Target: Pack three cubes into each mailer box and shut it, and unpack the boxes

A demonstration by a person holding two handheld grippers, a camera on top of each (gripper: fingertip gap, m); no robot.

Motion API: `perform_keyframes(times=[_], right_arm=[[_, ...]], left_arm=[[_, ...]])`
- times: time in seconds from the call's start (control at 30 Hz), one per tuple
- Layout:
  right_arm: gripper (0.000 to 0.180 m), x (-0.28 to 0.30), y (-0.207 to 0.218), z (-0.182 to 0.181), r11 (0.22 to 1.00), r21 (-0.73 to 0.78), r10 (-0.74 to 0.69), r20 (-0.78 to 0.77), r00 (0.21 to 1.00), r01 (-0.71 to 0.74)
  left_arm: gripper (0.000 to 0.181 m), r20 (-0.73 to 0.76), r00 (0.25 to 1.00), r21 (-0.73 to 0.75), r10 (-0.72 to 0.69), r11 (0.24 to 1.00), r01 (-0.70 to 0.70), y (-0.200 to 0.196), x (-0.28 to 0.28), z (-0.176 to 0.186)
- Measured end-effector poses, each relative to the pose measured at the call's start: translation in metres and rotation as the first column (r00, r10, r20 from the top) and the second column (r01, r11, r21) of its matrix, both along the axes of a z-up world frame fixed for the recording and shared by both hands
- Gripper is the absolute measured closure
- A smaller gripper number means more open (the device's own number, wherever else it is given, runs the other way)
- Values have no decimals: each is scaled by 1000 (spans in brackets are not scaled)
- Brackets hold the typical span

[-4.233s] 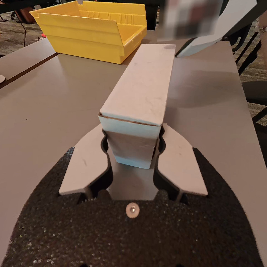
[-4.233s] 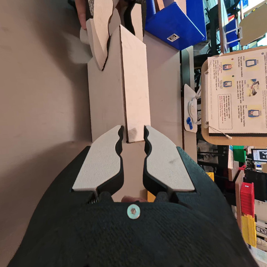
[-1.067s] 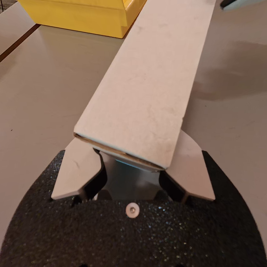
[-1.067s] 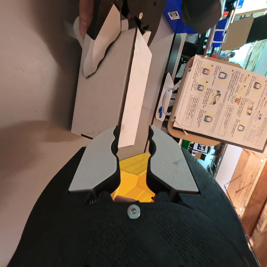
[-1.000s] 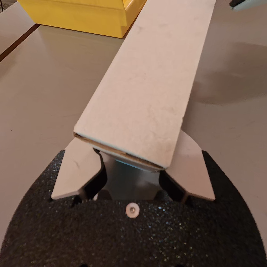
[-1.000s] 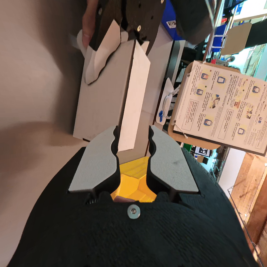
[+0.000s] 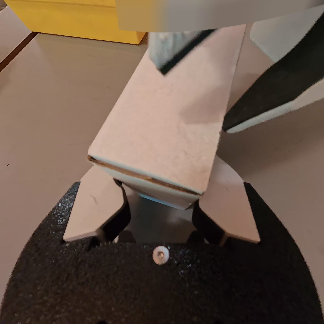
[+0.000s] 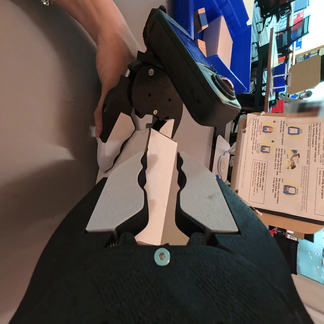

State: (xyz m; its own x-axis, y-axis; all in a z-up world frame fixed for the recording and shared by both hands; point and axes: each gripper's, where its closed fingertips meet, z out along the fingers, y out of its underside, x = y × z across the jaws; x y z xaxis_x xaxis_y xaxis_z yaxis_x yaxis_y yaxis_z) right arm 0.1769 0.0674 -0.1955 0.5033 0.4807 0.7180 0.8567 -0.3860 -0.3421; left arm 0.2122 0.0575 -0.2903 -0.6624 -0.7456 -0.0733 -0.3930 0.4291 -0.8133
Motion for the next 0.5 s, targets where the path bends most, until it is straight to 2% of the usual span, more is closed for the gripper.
perform_keyframes(times=[0.17, 0.43, 0.5], right_arm=[[144, 0, 2, 2, 1000, -1, 7, 70, 998, -7], [138, 12, 4, 18, 972, 213, -112, 72, 991, 95], [143, 8, 2, 12, 975, 203, -105, 47, 993, 93]], left_arm=[[94, -1, 1000, 0, 0, 1000, 0, 0, 0, 0], [95, 2, 1000, 2, 21, 1000, -21, 2, 2, 0], [95, 13, 1000, 21, 20, 1000, -20, 2, 2, -1]])
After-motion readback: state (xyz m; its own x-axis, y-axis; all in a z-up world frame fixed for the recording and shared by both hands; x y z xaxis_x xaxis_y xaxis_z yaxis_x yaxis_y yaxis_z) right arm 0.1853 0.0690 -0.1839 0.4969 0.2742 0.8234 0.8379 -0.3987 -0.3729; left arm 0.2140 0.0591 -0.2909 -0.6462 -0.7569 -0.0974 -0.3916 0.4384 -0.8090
